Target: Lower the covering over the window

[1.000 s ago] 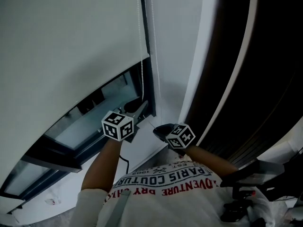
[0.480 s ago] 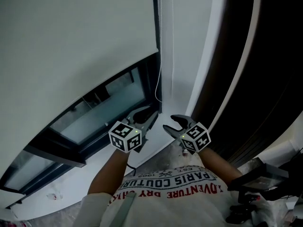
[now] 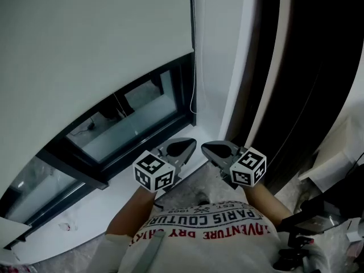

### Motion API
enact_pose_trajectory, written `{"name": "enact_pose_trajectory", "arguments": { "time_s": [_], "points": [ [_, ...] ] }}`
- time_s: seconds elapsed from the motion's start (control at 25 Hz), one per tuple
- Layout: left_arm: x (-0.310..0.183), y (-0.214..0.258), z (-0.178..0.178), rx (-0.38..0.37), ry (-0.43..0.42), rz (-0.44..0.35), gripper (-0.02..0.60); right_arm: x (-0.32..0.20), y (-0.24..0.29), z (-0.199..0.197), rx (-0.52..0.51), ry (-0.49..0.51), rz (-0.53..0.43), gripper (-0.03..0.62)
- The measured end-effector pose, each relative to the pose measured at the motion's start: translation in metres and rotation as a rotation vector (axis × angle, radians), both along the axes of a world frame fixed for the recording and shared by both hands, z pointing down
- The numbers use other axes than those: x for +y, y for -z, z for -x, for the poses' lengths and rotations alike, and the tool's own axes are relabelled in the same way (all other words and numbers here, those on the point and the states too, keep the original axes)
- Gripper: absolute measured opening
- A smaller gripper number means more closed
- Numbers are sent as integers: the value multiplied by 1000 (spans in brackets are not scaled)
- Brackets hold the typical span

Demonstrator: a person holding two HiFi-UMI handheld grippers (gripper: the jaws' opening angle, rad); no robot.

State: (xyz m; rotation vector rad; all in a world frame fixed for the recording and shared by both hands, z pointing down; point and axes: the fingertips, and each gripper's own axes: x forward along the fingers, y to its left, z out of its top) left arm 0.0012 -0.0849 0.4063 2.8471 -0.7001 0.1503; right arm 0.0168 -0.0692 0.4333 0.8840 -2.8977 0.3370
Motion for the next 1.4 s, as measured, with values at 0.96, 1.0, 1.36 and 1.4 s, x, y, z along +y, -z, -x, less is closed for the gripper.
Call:
{"name": "enact_pose_trajectory", "arguments": {
  "time_s": [0.96,1.0,1.36,1.4],
  "points": [
    [130,17,22,71,-24,-7,2,124,25,2,7,-66,-28,-2],
    [129,18,22,73,-23,-7,2,122,27,1,8,-65,-28,-2],
    [123,17,20,70,-22,-2,2,117,27,0,-7,-67,-15,-1],
    [123,16,18,68,-23,2,2,117,27,-2,-10,-68,-13,0]
  ]
}}
